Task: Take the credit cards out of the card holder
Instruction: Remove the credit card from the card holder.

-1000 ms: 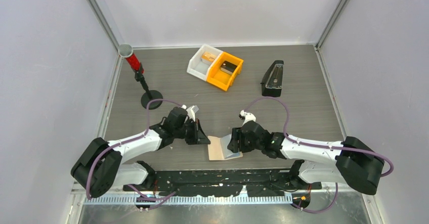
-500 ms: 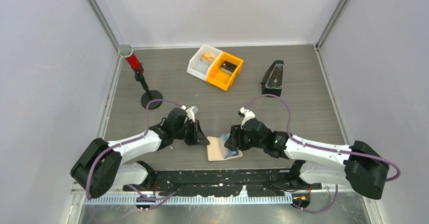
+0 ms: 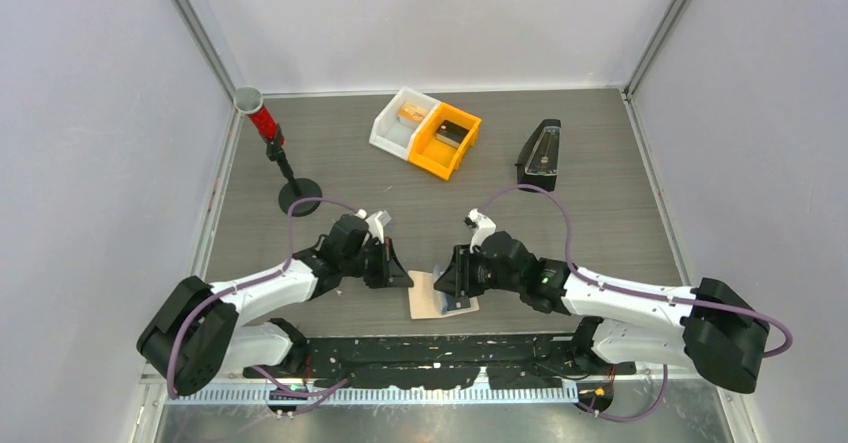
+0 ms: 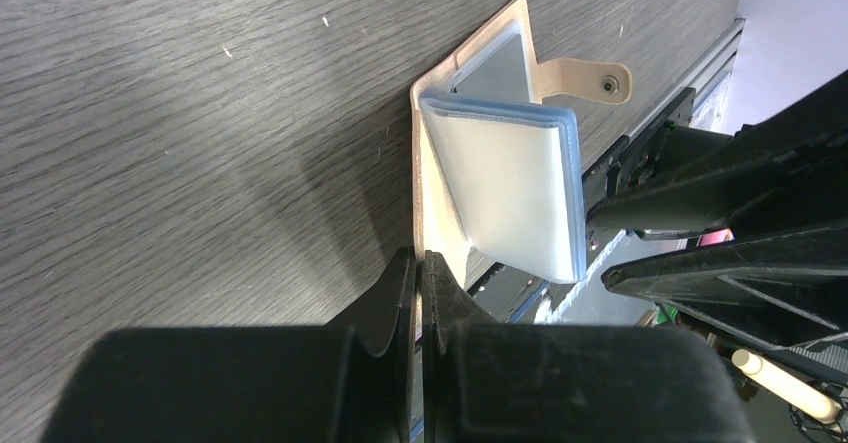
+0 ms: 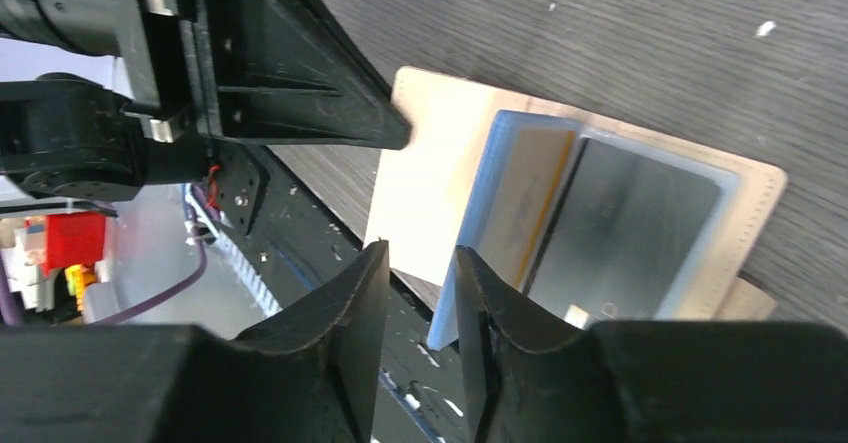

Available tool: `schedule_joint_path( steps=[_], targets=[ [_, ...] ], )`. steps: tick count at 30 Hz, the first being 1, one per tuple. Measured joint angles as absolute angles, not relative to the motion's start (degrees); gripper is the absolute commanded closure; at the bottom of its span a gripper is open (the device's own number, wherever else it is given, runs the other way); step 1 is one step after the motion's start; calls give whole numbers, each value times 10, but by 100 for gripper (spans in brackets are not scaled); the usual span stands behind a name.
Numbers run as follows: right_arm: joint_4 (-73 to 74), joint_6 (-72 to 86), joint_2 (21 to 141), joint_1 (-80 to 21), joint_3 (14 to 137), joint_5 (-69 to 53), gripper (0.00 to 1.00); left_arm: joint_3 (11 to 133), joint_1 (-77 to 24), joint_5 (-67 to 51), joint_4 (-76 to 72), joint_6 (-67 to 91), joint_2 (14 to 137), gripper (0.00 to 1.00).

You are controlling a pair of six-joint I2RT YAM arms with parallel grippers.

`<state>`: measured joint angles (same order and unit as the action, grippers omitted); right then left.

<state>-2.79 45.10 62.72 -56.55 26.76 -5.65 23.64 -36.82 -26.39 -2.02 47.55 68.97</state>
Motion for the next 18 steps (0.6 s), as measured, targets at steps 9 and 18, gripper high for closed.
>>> schedule_joint_path(
  steps=[9, 18],
  targets=[
    [-93, 470, 670, -573, 257, -81, 71, 236, -368, -259, -18, 475, 681, 99],
    [-111, 469, 689, -573, 253, -88, 54, 236, -368, -259, -16, 476, 679, 100]
  ],
)
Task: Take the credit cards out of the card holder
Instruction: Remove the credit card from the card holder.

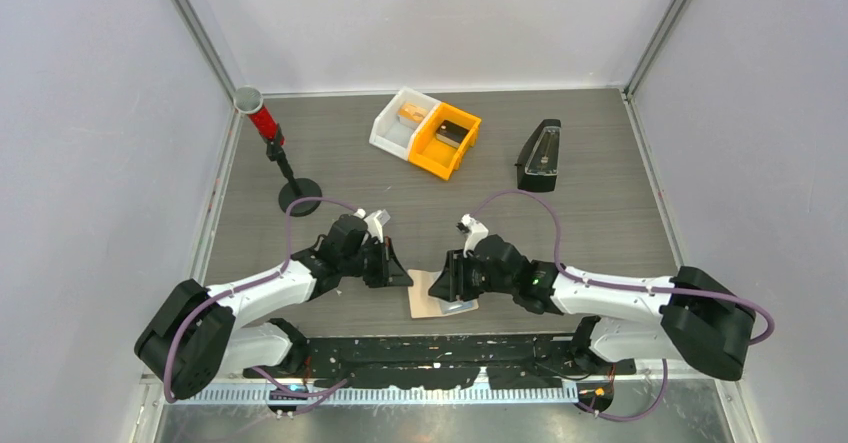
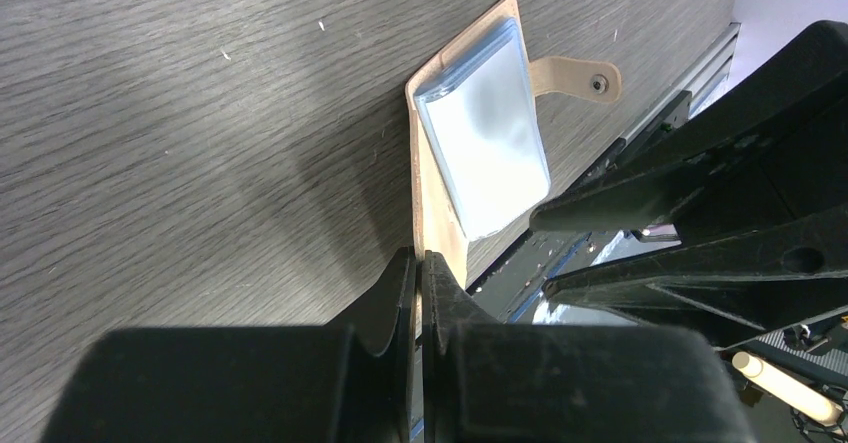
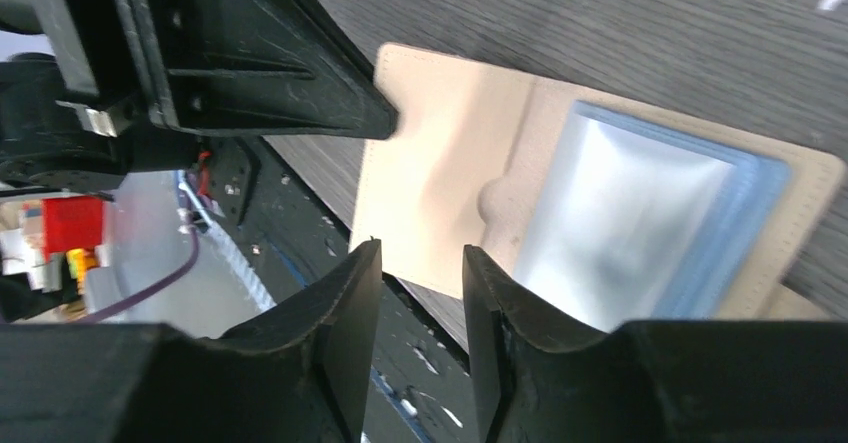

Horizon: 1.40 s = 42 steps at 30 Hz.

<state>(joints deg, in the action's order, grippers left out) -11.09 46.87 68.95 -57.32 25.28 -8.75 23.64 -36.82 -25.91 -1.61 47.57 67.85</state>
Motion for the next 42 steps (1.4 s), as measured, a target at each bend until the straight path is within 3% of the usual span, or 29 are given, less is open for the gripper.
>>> schedule_joint_path(
  steps=[6, 27, 31, 37, 42],
  targets=[
    [-4, 441, 637, -570, 266, -10, 44, 238, -368, -259, -8, 474, 679, 100],
    [47, 438, 661, -561, 252, 35, 44, 241, -380, -260, -6, 476, 685, 100],
    [43, 438, 667, -561, 250, 35, 47, 241, -381, -260, -8, 476, 691, 100],
    [33, 441, 668, -561, 245, 31, 58, 243, -383, -260, -16, 478, 707, 100],
    [26, 442, 662, -562, 245, 26, 59, 250, -384, -260, -17, 478, 718, 100]
  ],
)
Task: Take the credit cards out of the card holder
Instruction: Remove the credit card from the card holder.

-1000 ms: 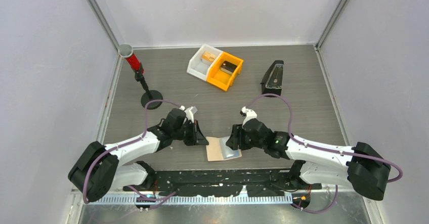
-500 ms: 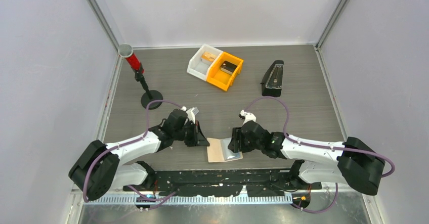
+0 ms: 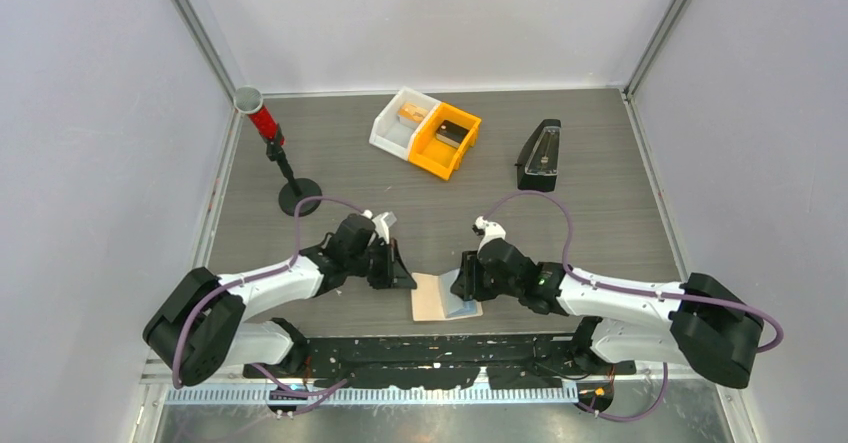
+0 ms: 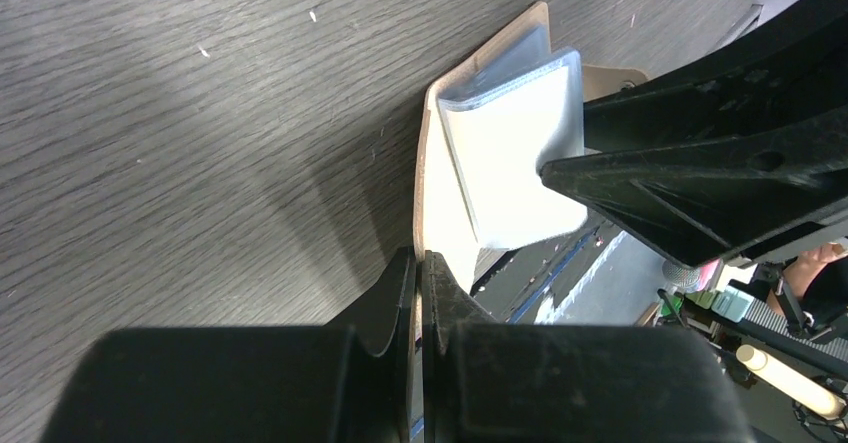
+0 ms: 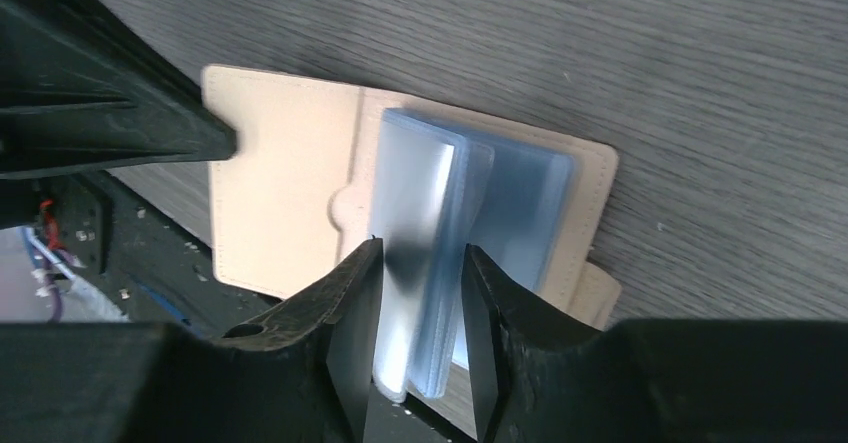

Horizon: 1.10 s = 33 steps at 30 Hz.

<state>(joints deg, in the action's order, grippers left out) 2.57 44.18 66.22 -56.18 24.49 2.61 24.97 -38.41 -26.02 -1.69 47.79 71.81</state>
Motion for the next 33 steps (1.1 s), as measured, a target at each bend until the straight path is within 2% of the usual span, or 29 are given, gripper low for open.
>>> schedule_joint_path(
  steps=[12, 19, 22, 27, 33],
  targets=[
    [-38, 446, 618, -566, 244, -34, 59, 262, -394, -260, -17, 481, 726, 100],
    [-74, 457, 661, -567, 240, -55, 63, 262, -394, -255, -15, 489, 719, 94],
    [-91, 464, 680, -569, 237, -66, 64, 262, -394, -253, -14, 491, 716, 88],
    [-103, 467, 686, -571, 237, -70, 64, 265, -394, -241, 6, 489, 701, 72],
    [-108, 468, 686, -572, 234, -70, 63, 273, -394, -231, 25, 488, 681, 64]
  ],
)
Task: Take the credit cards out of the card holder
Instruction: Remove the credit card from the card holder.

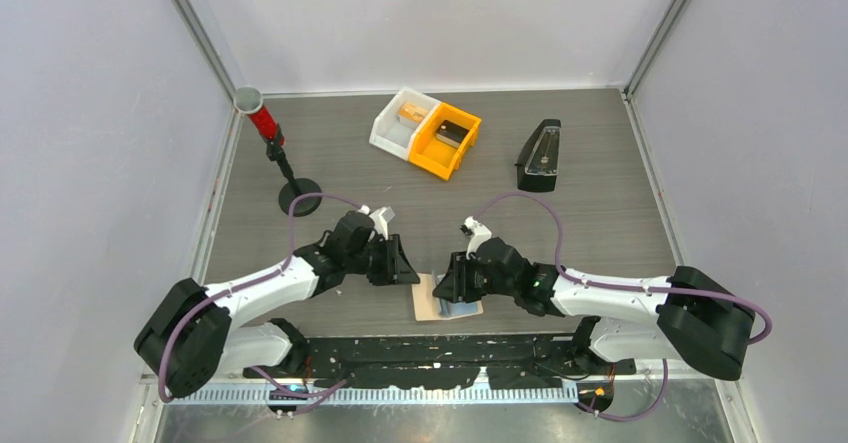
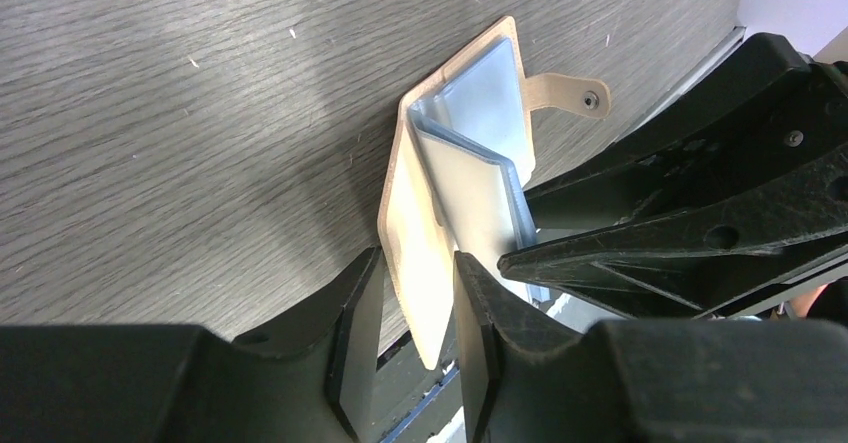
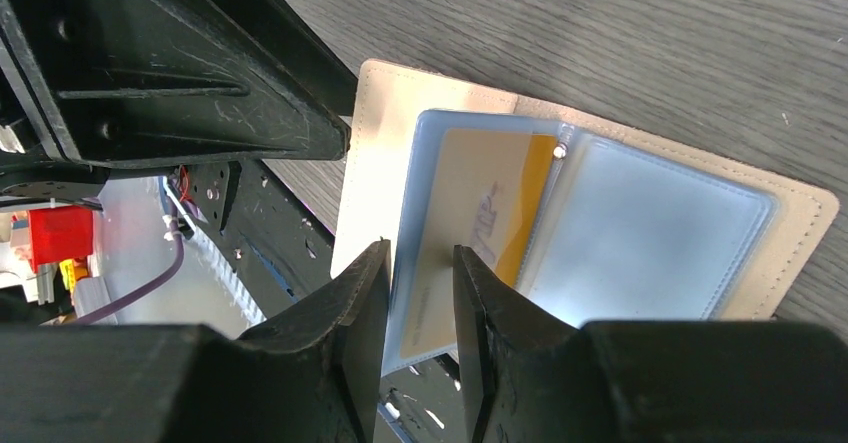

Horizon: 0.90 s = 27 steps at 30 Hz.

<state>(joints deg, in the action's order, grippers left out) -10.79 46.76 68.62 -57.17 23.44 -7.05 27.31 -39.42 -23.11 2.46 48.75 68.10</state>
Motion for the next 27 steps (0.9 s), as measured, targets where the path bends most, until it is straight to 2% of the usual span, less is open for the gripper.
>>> schedule_joint_path(
  steps=[6, 18, 23, 25, 27],
  targets=[
    [-120, 472, 686, -572, 232, -76, 54, 273, -394, -231, 24, 491, 678, 59],
    [-147, 484, 692, -572, 221, -89, 60, 272, -394, -231, 23, 491, 676, 57],
    [-145, 482, 692, -572, 218, -84, 60, 272, -394, -231, 23, 490, 676, 72],
    [-137, 478, 691, -571, 218, -80, 59, 272, -394, -231, 22, 488, 680, 69],
    [-128, 472, 687, -571, 218, -76, 59, 272, -394, -231, 22, 485, 687, 60]
  ],
)
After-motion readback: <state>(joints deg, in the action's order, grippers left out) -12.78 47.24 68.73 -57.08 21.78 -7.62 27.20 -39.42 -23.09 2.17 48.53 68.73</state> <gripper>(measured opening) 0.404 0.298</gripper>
